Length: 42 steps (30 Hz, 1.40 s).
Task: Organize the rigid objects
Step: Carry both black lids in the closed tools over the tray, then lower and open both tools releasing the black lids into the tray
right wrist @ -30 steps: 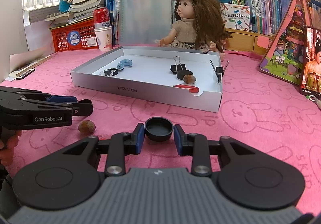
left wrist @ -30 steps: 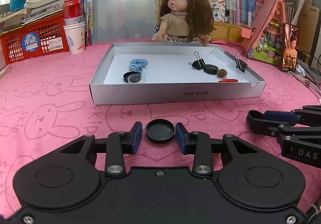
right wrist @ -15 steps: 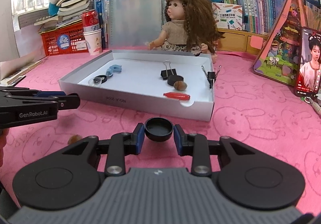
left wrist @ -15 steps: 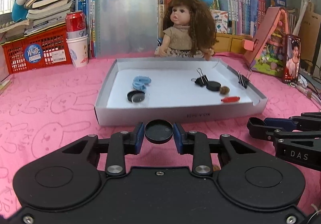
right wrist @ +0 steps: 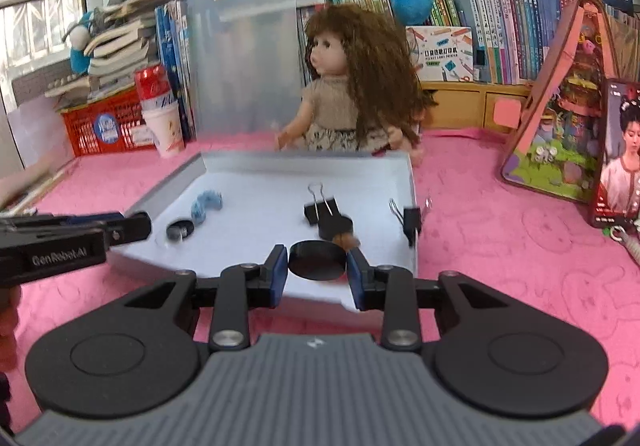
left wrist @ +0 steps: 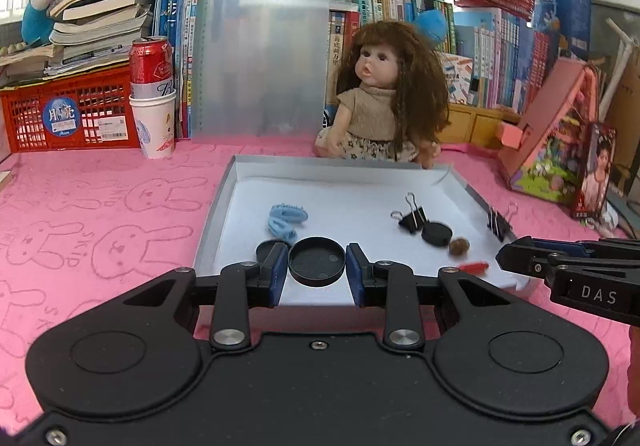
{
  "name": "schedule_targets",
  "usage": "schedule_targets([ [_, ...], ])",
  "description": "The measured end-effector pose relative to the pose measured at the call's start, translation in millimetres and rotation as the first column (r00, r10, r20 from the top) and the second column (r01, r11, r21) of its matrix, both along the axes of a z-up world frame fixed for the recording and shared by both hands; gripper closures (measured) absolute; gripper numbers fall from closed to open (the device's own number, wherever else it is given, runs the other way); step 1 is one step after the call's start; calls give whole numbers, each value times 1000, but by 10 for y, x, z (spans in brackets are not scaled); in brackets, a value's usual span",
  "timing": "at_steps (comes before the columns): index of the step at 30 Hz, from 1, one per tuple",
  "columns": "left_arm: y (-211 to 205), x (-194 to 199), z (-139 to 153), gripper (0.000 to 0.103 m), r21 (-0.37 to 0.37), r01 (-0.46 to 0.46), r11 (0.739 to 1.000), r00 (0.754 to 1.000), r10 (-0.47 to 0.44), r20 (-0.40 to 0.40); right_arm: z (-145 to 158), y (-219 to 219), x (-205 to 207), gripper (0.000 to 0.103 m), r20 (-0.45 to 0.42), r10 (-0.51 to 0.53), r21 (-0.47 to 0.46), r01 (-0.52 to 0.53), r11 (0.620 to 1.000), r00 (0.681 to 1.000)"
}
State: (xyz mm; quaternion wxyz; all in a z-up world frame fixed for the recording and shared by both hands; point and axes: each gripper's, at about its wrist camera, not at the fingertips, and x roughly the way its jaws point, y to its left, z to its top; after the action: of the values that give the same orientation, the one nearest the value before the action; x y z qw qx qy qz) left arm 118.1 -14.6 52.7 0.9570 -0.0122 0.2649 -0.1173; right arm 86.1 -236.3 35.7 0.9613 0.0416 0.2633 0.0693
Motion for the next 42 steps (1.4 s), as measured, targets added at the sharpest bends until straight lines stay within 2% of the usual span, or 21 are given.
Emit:
schedule_targets([
  [6,-54,268,74,73,2,18,1000,1000,-18,-7,74,-44,283,65,-8,-20,15,20,1000,1000],
  [12,-80,700,114,73,9,-19,1000,999,20,-31,105,-172,655,65,-56,-41,72,45,996,998],
  [15,-107,909,124,73,21,-32,999,999,33,-40,111,-207,863,65,-76,-49,67,54,996,996],
  [23,-147,1416,-80,73,23,-77,997,987,79,-142,35,-216,1360,65,-172,-37,77,51,996,984],
  [28,-186,1554,-148,73,33,-66,997,986,71,-151,-19,-214,1560,65,-218,-37,99,60,993,975],
  [32,-226,1729,-141,73,13,-54,998,982,56,-182,-73,-210,1710,65,-257,-54,103,83,991,965],
  [42,-314,1973,-298,73,48,-69,996,970,78,-231,-140,-144,1923,63,-276,-92,61,113,992,957],
])
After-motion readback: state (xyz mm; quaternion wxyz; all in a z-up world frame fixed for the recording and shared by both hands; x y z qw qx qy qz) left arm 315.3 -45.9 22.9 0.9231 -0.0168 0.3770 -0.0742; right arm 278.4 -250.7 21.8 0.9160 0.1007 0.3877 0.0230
